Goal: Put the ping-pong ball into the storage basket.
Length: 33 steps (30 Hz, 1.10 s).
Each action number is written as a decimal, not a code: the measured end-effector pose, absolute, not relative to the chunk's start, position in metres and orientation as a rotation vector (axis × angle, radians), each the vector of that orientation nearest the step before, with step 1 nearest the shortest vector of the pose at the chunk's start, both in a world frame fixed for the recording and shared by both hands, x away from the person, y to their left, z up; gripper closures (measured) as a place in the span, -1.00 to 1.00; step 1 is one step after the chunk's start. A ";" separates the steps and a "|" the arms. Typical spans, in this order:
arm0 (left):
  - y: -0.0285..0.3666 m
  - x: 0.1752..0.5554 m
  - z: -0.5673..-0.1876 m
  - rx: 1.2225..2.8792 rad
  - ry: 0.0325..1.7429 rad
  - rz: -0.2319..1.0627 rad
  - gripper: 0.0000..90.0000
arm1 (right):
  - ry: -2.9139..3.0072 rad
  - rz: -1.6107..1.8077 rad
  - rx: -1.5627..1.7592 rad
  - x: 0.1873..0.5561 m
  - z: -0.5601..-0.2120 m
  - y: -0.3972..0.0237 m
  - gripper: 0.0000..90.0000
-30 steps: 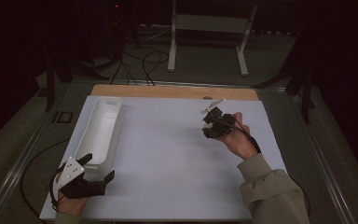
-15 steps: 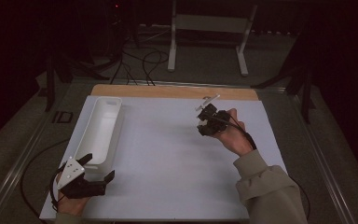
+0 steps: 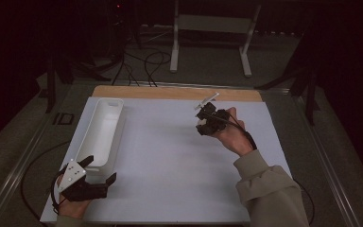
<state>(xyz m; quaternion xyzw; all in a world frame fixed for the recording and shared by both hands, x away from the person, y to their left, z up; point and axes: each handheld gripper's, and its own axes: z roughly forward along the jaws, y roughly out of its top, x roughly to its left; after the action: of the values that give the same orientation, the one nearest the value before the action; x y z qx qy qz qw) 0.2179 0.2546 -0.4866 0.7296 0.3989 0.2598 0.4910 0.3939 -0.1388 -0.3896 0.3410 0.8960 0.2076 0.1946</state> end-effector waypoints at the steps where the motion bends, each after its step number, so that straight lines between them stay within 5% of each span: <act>1: 0.255 0.218 -0.487 1.771 0.969 0.631 -1.00 | 2.512 0.582 0.956 0.394 -0.390 -0.139 0.11; 33: 0.254 0.217 -0.486 1.756 0.977 0.653 -1.00 | 2.534 0.658 0.918 0.394 -0.369 -0.112 0.11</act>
<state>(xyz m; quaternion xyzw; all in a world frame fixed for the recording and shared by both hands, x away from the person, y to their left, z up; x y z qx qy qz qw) 0.2171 0.2541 -0.4859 0.7234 0.4026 0.2692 0.4921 0.3938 -0.1121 -0.3690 0.3255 0.8979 0.2333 0.1827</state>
